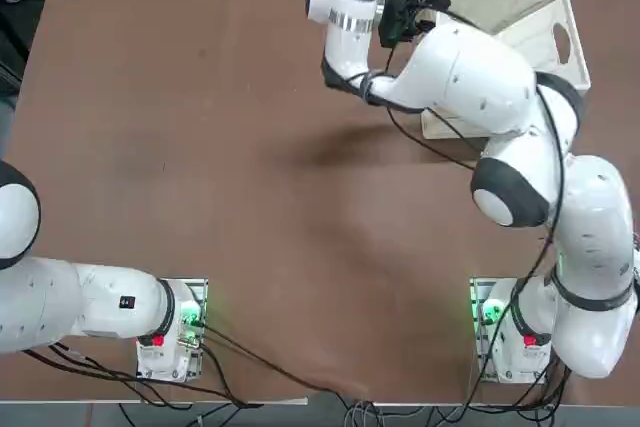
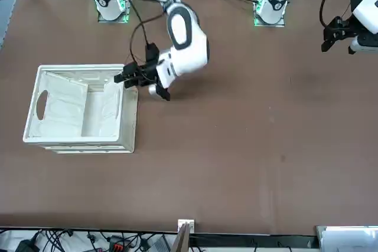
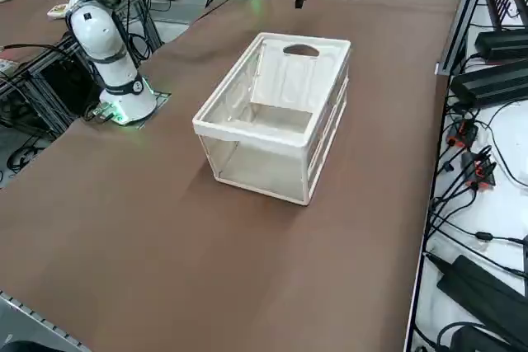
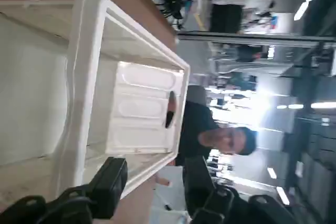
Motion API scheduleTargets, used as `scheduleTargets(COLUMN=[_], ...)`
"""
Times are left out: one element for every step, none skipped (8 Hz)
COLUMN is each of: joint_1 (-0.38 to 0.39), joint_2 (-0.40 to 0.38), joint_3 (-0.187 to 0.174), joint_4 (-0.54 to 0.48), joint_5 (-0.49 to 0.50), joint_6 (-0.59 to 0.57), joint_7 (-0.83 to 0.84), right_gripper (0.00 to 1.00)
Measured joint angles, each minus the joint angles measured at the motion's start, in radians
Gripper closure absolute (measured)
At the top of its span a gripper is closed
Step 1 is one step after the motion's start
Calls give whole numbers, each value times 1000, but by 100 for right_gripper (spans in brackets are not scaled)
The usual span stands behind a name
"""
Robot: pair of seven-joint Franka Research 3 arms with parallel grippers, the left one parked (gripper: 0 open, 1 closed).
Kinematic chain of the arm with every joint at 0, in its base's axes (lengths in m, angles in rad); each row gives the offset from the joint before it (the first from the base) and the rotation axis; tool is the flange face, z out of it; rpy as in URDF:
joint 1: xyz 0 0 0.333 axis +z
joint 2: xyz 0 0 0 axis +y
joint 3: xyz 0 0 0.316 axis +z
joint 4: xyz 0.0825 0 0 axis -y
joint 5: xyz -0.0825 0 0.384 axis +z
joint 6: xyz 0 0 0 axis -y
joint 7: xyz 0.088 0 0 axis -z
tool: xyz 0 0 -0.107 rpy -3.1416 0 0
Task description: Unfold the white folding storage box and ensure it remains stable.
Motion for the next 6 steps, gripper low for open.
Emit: scheduleTargets(joint_1=[-36, -90, -158, -225, -289, -351], joint_2=[-63, -123, -178, -224, -260, -287], joint_3=[-3, -6, -7, -8, -8, -9], joint_4=[0, -3, -19, -53, -106, -163], joint_5=[101, 197, 279, 339, 396, 447], joint_6=[45, 90, 132, 180, 240, 302], joint_7=[-26, -82, -145, -186, -219, -263], right_gripper=[27, 8, 3, 1, 4, 11])
